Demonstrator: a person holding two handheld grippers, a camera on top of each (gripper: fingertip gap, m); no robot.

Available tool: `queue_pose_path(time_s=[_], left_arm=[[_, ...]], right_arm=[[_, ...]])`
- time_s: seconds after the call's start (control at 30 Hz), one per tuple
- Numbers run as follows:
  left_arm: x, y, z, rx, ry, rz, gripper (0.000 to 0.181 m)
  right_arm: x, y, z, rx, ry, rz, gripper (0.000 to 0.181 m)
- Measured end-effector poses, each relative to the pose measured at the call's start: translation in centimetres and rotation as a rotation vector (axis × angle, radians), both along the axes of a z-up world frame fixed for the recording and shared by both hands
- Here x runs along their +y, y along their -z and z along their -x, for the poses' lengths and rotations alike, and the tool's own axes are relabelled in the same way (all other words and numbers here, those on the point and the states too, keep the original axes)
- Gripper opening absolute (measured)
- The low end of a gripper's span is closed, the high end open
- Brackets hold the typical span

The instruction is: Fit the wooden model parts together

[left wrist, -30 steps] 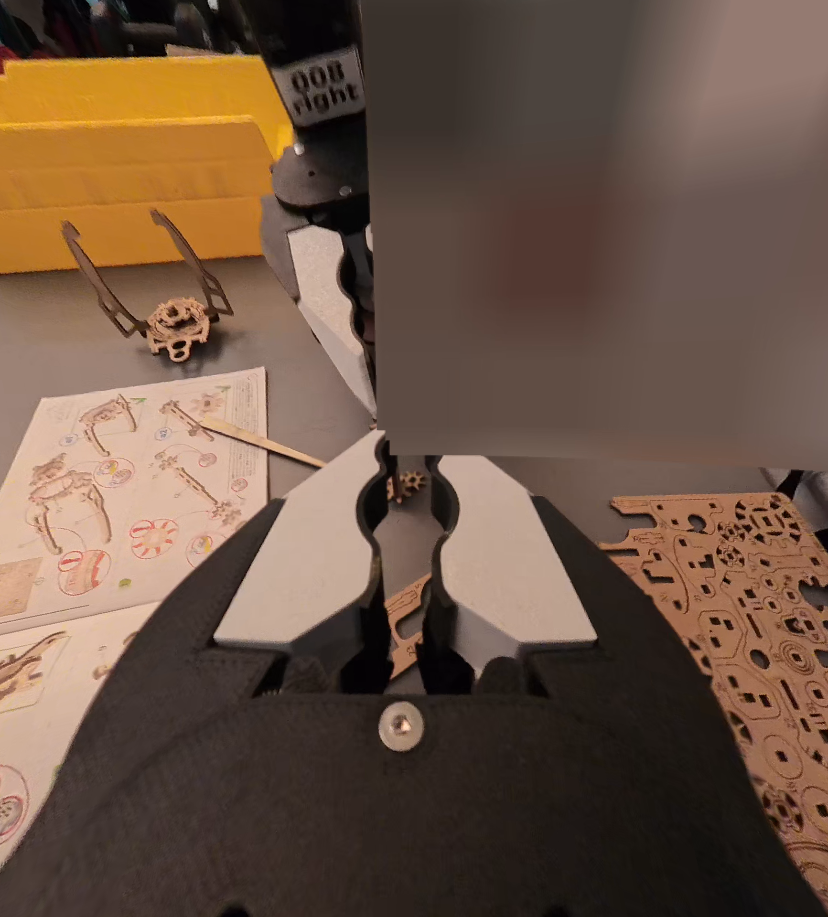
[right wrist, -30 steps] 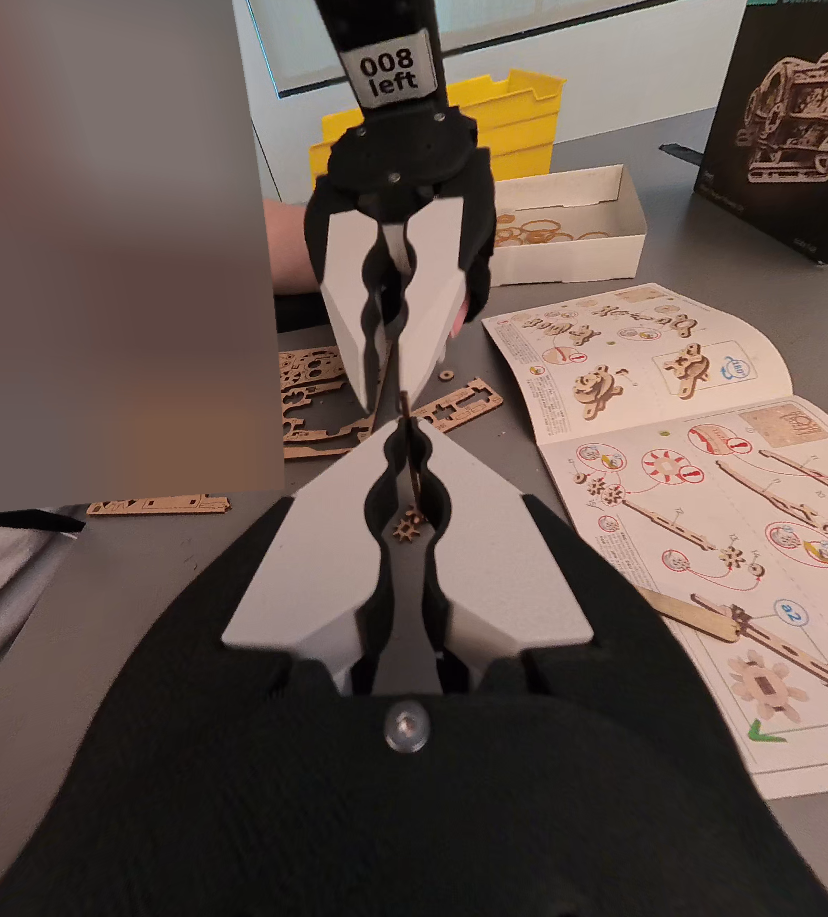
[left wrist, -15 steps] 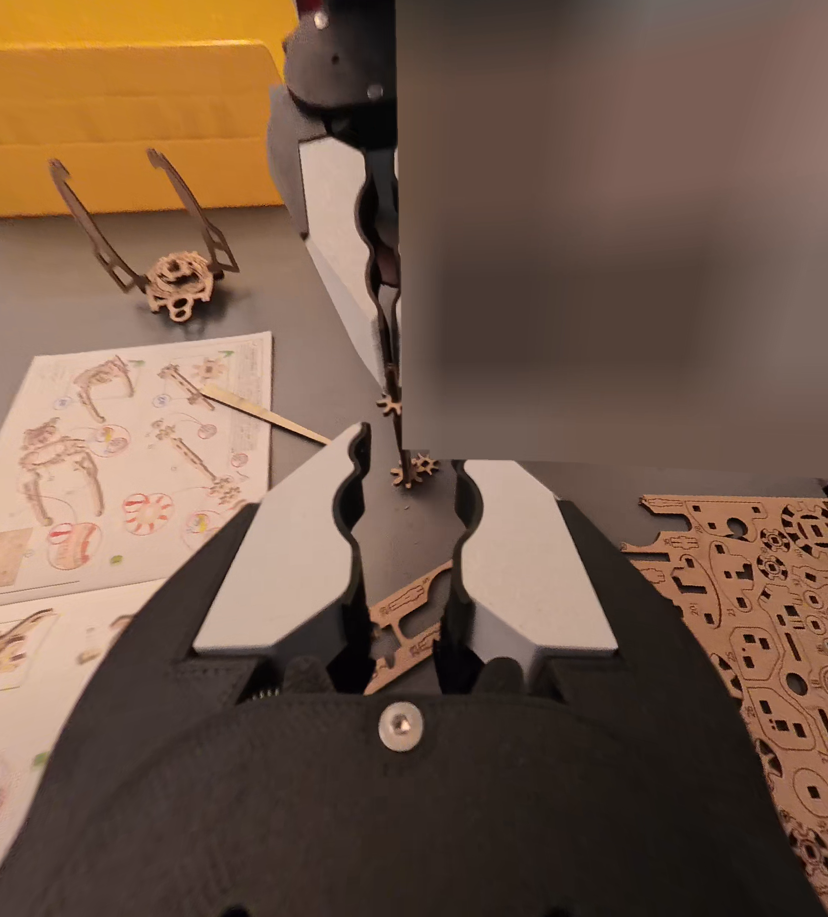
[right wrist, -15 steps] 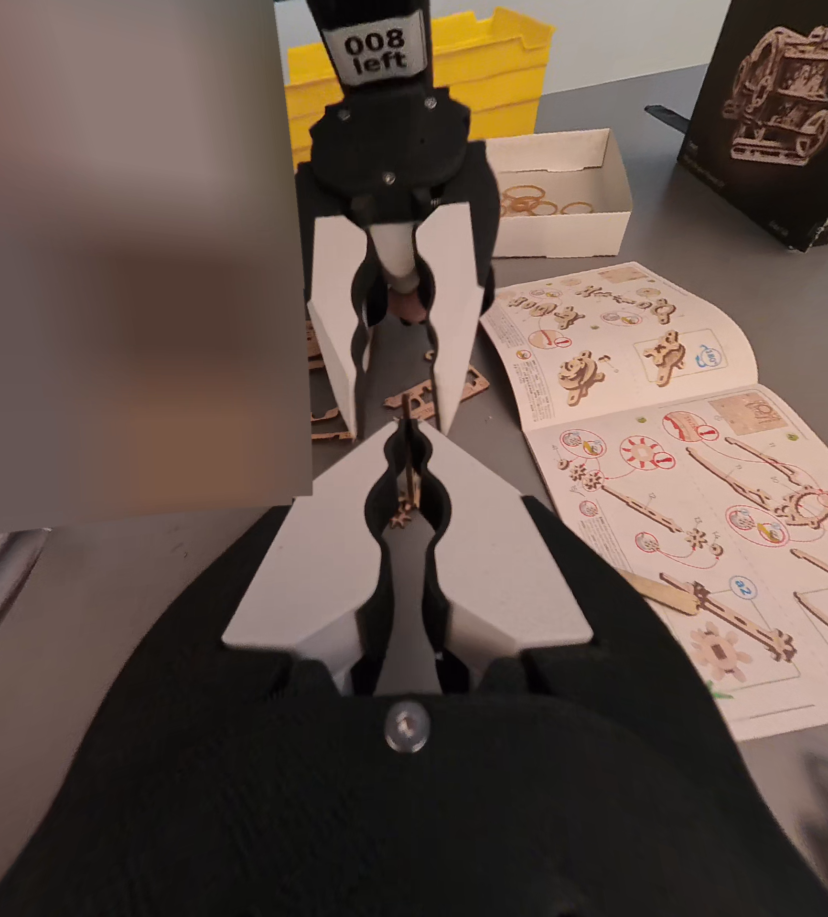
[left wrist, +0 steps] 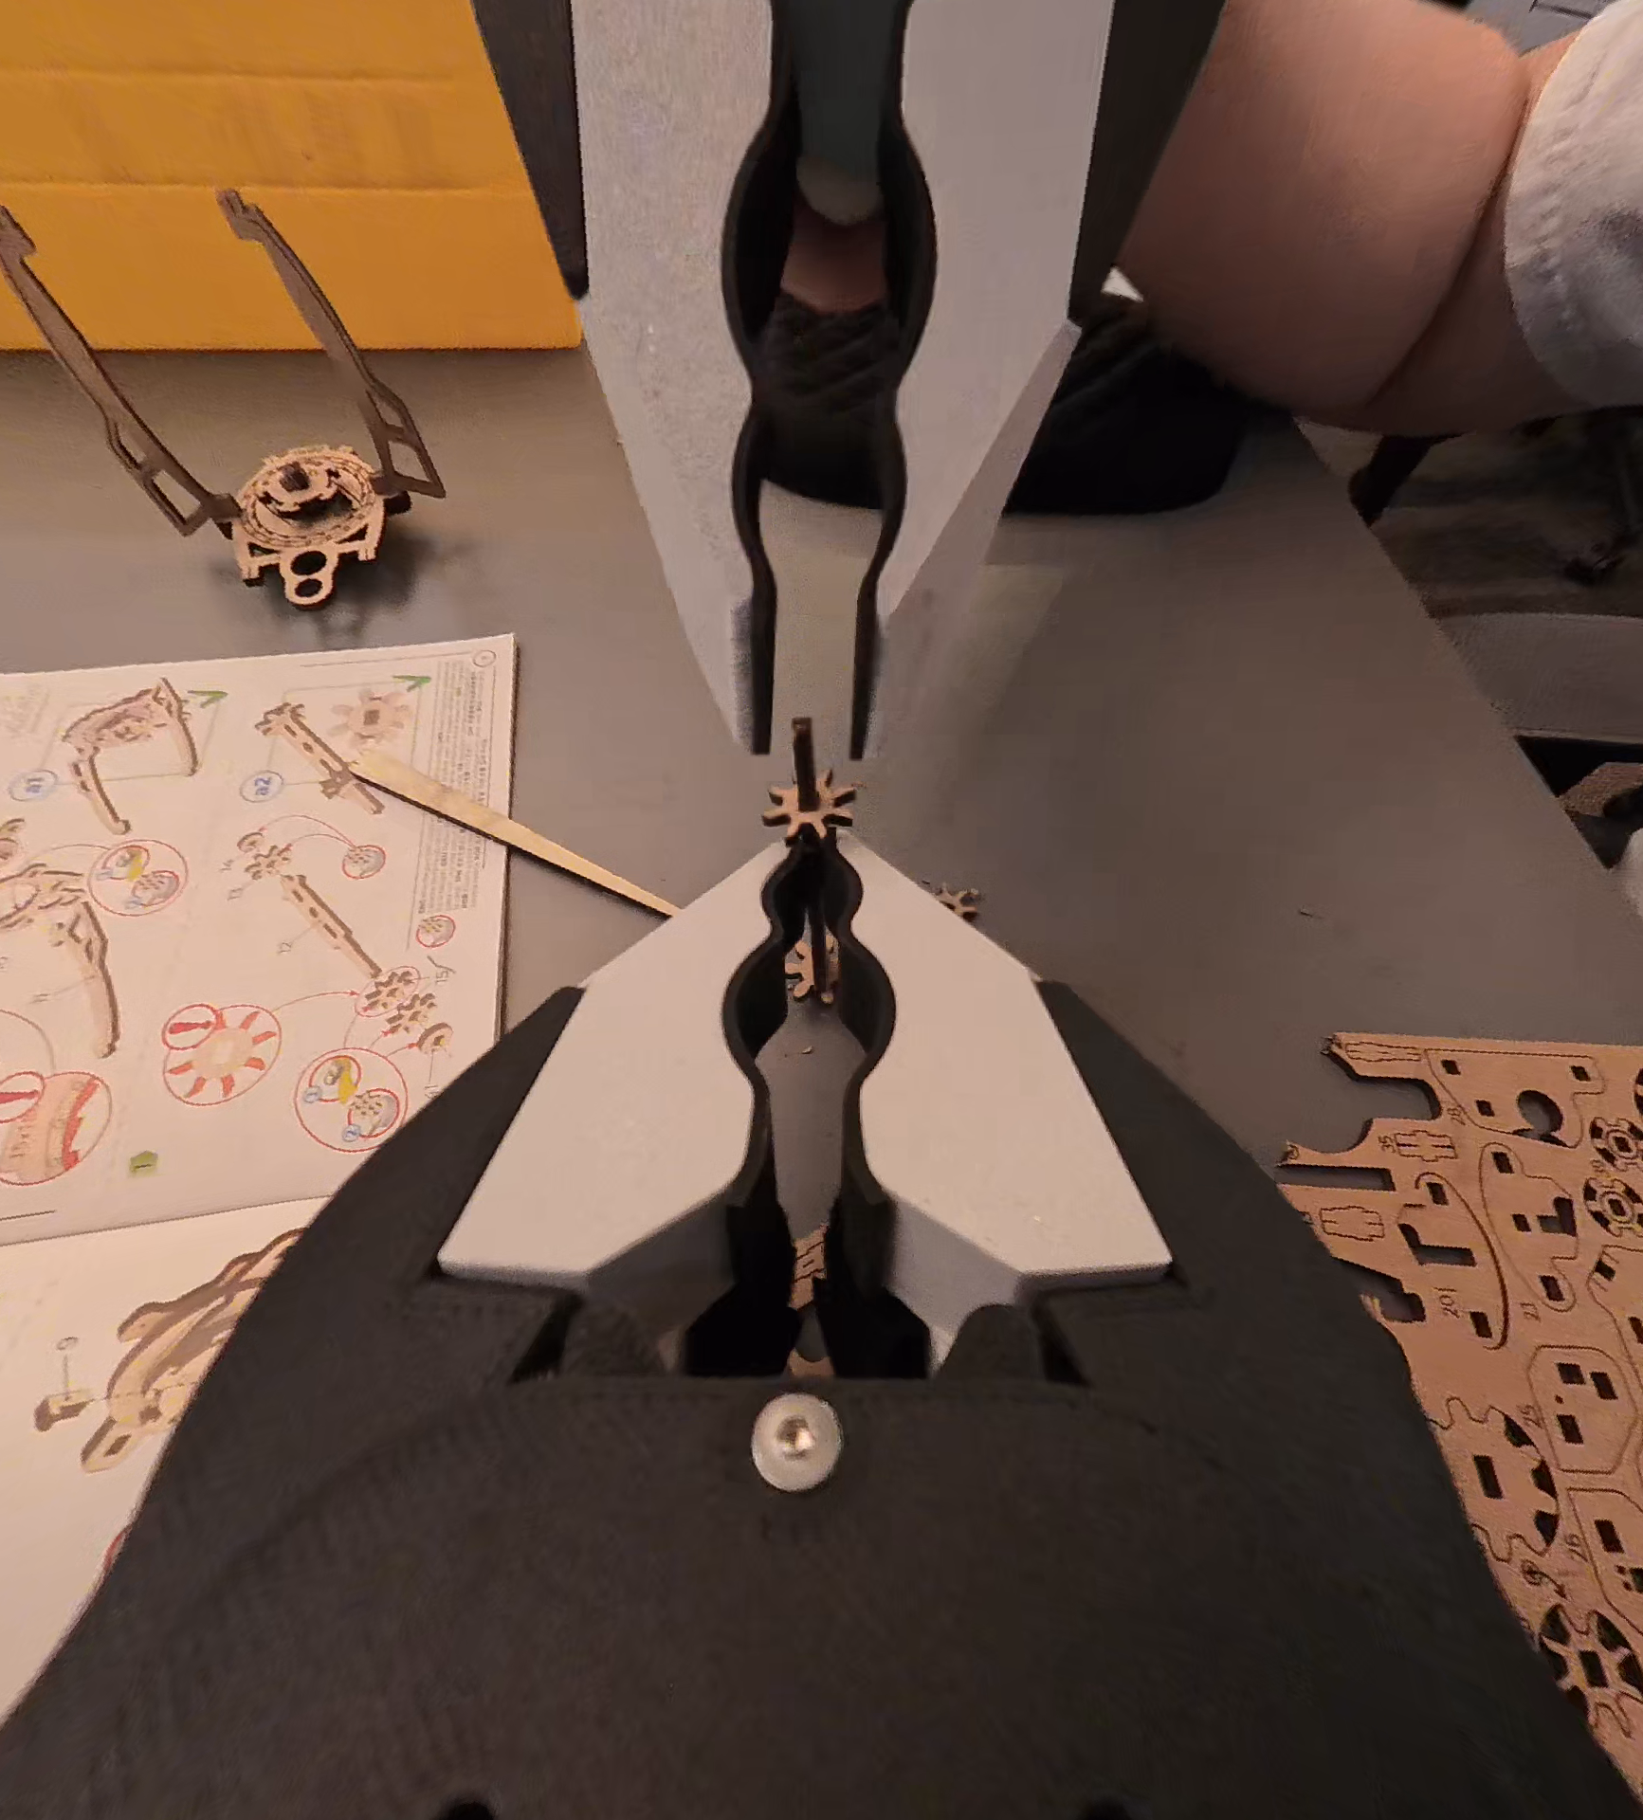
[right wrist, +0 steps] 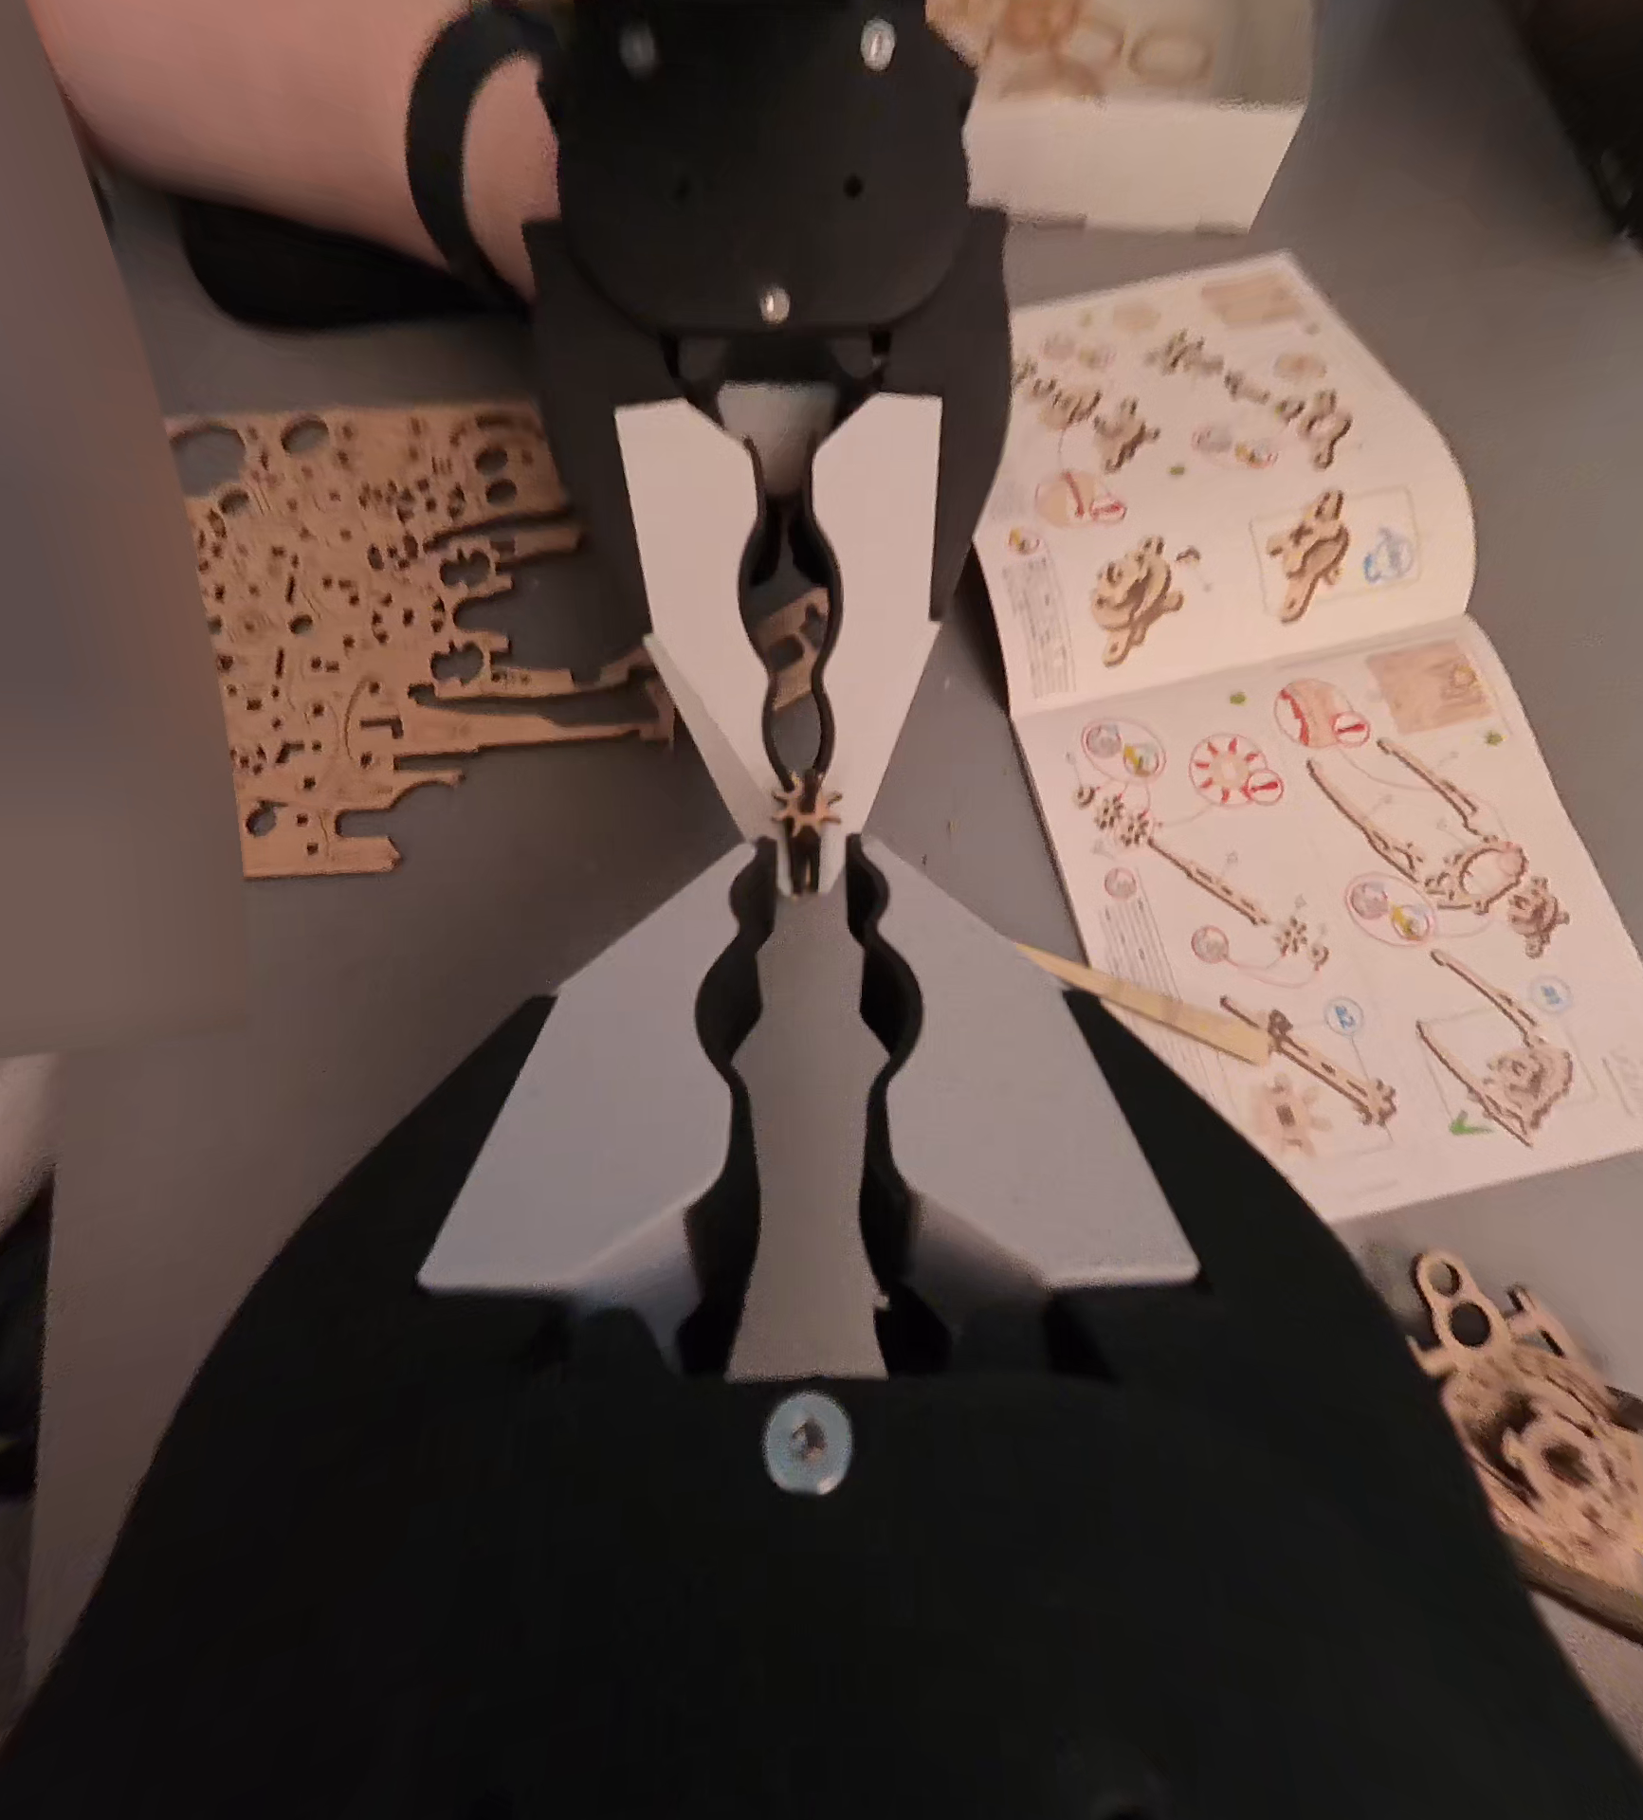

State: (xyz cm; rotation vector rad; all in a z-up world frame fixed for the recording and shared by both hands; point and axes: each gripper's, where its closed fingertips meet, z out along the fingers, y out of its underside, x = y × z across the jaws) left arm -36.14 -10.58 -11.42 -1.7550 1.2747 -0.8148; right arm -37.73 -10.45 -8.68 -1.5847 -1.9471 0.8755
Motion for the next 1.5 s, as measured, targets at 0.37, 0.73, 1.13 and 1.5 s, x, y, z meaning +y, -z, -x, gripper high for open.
queue_pose_path(time_s=[0.37, 0.73, 1.13, 1.5], left_arm=[[-0.2, 0.0, 0.1, 0.010, 0.000, -0.037, 0.000], [-0.3, 1.2, -0.1, 0.070, 0.016, 0.026, 0.004], [-0.4, 1.5, -0.2, 0.102, 0.022, -0.022, 0.000], [-0.3, 1.4, -0.2, 0.106, 0.016, -0.033, 0.000]], right_arm=[[-0.6, -0.9, 0.8, -0.320, -0.108, -0.171, 0.007], [-0.8, 0.2, 1.1, -0.462, -0.126, -0.178, 0.002], [-0.9, -0.7, 1.0, -0.506, -0.124, -0.188, 0.004], [-1.0, -0.1, 0.8, -0.539, -0.115, -0.173, 0.002]])
